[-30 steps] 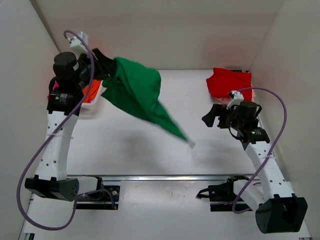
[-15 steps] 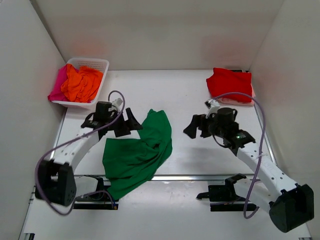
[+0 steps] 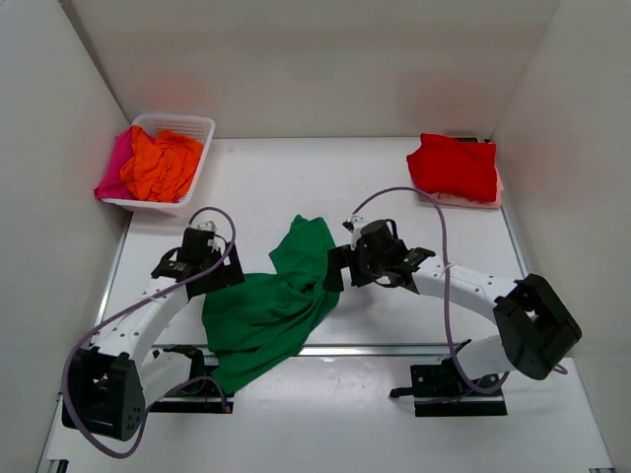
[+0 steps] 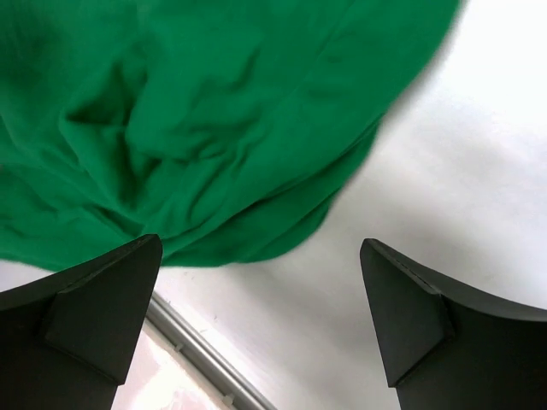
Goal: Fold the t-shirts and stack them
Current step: Flatten out the tshirt
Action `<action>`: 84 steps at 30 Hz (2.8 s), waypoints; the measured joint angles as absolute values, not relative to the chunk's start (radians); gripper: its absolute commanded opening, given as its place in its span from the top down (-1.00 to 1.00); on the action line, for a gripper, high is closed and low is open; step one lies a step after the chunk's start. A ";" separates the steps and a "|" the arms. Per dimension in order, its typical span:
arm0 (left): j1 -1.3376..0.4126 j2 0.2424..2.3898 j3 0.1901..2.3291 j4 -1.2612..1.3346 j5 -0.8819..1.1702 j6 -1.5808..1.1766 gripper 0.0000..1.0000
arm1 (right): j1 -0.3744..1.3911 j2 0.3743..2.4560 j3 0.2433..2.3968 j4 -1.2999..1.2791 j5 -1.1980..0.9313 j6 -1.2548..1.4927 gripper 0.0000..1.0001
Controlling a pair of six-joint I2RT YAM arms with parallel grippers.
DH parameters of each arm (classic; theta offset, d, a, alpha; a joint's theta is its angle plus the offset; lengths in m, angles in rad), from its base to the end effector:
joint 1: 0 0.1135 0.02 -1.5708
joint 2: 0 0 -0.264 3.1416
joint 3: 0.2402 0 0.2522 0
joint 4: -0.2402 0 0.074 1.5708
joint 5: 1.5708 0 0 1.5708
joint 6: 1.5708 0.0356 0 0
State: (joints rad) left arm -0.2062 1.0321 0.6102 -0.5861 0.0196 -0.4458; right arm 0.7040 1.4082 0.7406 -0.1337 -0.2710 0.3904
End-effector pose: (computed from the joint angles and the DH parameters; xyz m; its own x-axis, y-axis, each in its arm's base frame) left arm 0.1869 -0.0398 0.2018 -0.8396 -0.2648 -0.4743 -0.1630 0.9557 -0.2450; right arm 0.2089 0.1899 0.1917 -0.7977 -0.1963 -0.5703 -0.4996 0.7446 0.4426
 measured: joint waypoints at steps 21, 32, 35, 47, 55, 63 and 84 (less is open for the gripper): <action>-0.196 1.384 0.651 -0.434 -0.223 -0.449 1.00 | 0.449 1.290 0.670 -0.100 -0.327 0.309 -0.98; -0.131 1.009 0.752 -0.545 -0.248 -0.449 1.00 | 0.479 1.578 0.889 -0.107 -0.312 0.249 -0.94; -0.130 0.954 0.767 -0.546 -0.244 -0.449 1.00 | 0.546 1.641 1.052 -0.109 -0.283 0.208 0.01; -0.130 1.008 0.597 -0.604 -0.149 -0.458 1.00 | 0.760 2.065 1.612 -0.206 -0.269 0.078 0.10; -0.107 0.978 0.593 -0.591 -0.125 -0.456 1.00 | 0.799 2.239 1.719 -0.320 -0.256 0.041 -0.29; -0.104 0.960 0.562 -0.569 -0.105 -0.456 1.00 | 0.849 2.288 1.786 -0.371 -0.177 0.001 -0.18; -0.076 0.880 0.731 -0.603 -0.096 -0.458 1.00 | 0.701 2.219 2.019 -0.654 -0.051 -0.020 1.00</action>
State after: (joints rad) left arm -0.0761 0.8799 0.7315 -0.6029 -0.0963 -0.4583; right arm 0.7010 2.2192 2.0186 -0.6544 -0.0509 -0.0196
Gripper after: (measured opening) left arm 0.023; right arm 0.011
